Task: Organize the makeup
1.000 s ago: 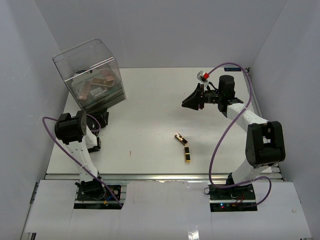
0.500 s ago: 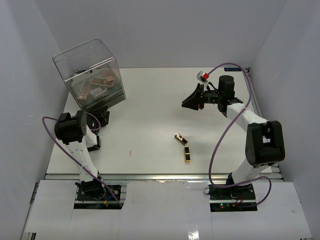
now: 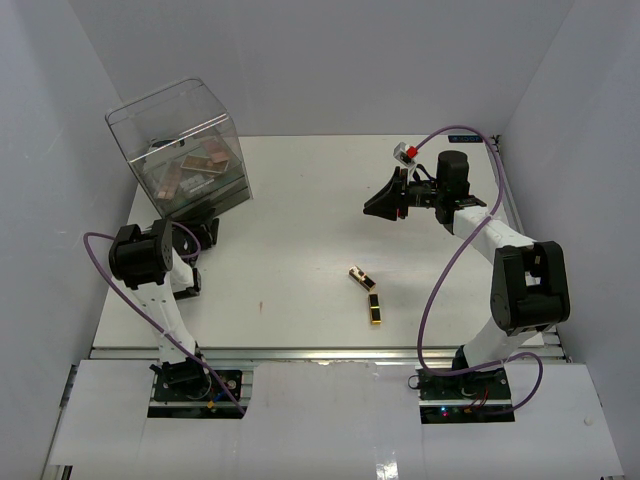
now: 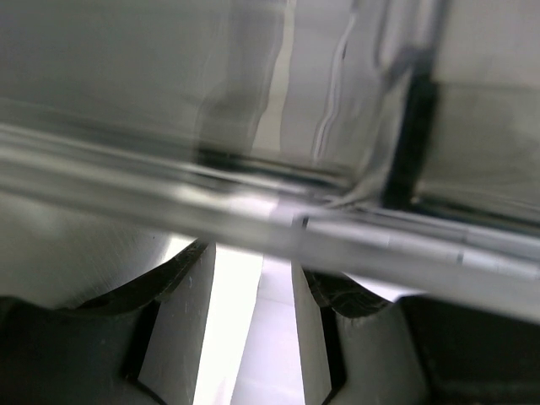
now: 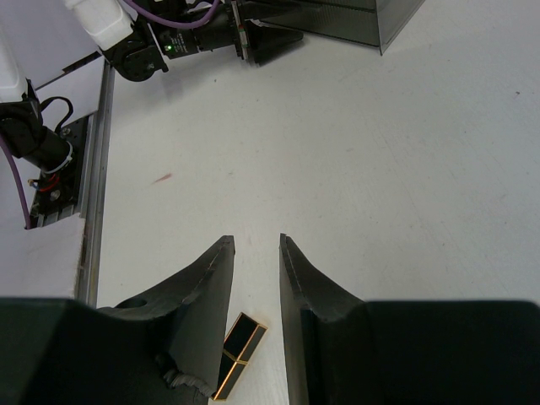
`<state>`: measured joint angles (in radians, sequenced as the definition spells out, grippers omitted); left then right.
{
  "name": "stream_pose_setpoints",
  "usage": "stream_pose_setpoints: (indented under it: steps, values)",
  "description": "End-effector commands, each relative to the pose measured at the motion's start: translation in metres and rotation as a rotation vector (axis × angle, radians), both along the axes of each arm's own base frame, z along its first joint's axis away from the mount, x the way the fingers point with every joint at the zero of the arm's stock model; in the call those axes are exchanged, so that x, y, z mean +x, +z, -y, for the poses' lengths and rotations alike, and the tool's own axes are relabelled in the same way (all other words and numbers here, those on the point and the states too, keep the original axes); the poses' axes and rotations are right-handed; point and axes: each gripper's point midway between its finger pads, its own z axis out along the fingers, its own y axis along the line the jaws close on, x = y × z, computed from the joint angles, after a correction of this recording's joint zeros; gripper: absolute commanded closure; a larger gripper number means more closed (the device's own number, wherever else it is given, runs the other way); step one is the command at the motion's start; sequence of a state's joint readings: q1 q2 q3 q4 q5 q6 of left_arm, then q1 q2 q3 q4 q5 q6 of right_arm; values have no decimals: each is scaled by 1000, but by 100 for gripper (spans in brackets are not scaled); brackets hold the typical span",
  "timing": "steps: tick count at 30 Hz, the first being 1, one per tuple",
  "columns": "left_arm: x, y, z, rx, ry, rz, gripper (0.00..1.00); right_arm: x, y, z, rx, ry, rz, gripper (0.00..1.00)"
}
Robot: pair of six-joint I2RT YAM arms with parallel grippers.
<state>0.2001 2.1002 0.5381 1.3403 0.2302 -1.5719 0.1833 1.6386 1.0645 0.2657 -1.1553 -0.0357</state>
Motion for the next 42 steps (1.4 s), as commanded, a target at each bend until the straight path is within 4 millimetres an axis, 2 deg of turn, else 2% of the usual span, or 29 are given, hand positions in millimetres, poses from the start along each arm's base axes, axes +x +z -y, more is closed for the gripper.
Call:
stream_pose_setpoints:
  steps: [1, 6, 14, 27, 37, 42]
  values:
    - [1, 114, -13, 81, 55, 450, 49, 3, 4, 1, 10, 8, 34, 66]
    - [-3, 126, -11, 77, 43, 489, 52, 3, 2, 0, 9, 10, 27, 66]
    - [-7, 133, -12, 11, 47, 511, 56, 3, 3, 1, 9, 8, 30, 66]
    - [-6, 148, -16, 27, 65, 527, 50, 3, 3, 1, 10, 9, 30, 66]
    - [3, 142, -25, 15, 115, 466, 51, 3, 2, 1, 10, 10, 27, 66]
    - [13, 123, -29, 54, 134, 334, 57, 3, 2, 0, 10, 10, 22, 66]
